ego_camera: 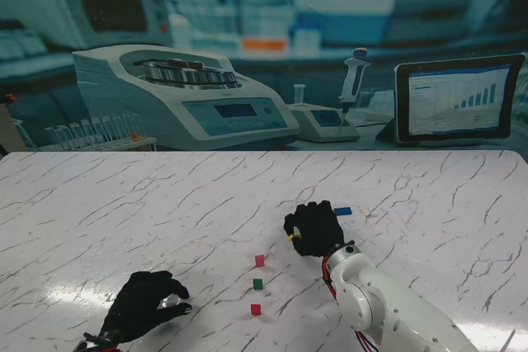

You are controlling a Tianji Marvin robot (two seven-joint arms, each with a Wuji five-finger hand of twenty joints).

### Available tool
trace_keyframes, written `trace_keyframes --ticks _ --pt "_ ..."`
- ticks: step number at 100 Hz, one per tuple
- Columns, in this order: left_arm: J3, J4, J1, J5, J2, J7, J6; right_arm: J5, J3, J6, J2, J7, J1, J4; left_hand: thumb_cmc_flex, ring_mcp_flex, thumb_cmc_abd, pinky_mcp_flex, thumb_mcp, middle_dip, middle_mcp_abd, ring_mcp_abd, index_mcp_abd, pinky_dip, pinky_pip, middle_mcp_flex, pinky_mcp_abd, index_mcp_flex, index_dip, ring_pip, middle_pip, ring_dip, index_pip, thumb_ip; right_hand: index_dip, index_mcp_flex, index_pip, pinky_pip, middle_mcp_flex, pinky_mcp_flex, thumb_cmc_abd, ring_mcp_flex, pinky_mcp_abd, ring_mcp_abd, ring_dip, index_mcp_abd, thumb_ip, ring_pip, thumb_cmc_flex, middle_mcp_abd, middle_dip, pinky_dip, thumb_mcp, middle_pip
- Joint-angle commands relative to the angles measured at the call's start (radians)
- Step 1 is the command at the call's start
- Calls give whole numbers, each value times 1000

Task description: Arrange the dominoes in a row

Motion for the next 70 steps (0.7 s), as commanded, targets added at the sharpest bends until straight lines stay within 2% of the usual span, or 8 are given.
trace_keyframes --ticks 1,11,22,28,44,58,70 --pt "2 2 6 -1 -4 -7 -22 2 -2 -5 -8 -11 -11 -11 -3 22 -6 -6 -13 19 -17 -19 -20 16 32 17 14 15 -5 8 14 13 2 -13 -10 29 20 39 18 -7 -11 -12 -30 -22 33 -27 29 61 -14 -25 60 20 30 54" --pt "2 1 6 0 -4 -7 -22 11 6 -13 -10 -14 -21 -20 -3 23 -7 -6 -13 19 -17 -20 -19 17 33 16 15 16 -4 8 14 13 3 -12 -8 20 29 70 136 6 -2 60 -36 -50 70 -11 29 127 -5 -55 118 21 31 111" --pt "0 -1 7 3 -4 -6 -23 23 14 -23 -14 -24 -31 -26 -4 23 -7 -7 -14 19 -18 -19 -21 16 32 16 14 14 -4 7 14 13 2 -13 -6 9 44 83 281 17 8 145 -34 -79 80 5 37 142 -1 -72 103 13 29 105" --pt "0 -2 8 5 -4 -6 -23 28 18 -27 -15 -29 -36 -29 -4 23 -7 -7 -13 19 -16 -19 -22 16 32 17 14 16 -4 7 14 13 2 -13 -5 -1 54 90 341 24 16 179 -34 -83 74 18 41 127 -1 -89 72 8 30 73" --pt "0 -4 8 11 -3 -4 -25 42 18 -26 -23 -52 -44 -29 -4 22 -6 -7 -13 19 -19 -20 -22 16 32 16 15 15 -4 7 13 13 2 -13 10 -42 97 110 439 34 49 258 -40 -81 39 121 73 68 -15 -123 -51 -3 29 11" --pt "0 -3 8 15 -2 -2 -26 58 12 -21 -31 -69 -46 -28 -4 22 -6 -7 -13 19 -17 -20 -21 16 32 17 14 15 -3 6 14 13 2 -13 19 -82 153 129 463 43 71 307 -49 -78 12 193 128 36 -33 -135 -164 -13 41 25" --pt "0 -3 8 15 -2 -1 -27 71 2 -19 -38 -82 -41 -22 -5 22 -6 -7 -13 19 -17 -20 -21 16 32 16 14 14 -4 6 13 12 1 -12 -6 -109 209 145 469 54 77 325 -50 -79 3 213 167 29 -39 -143 -234 -21 60 42"
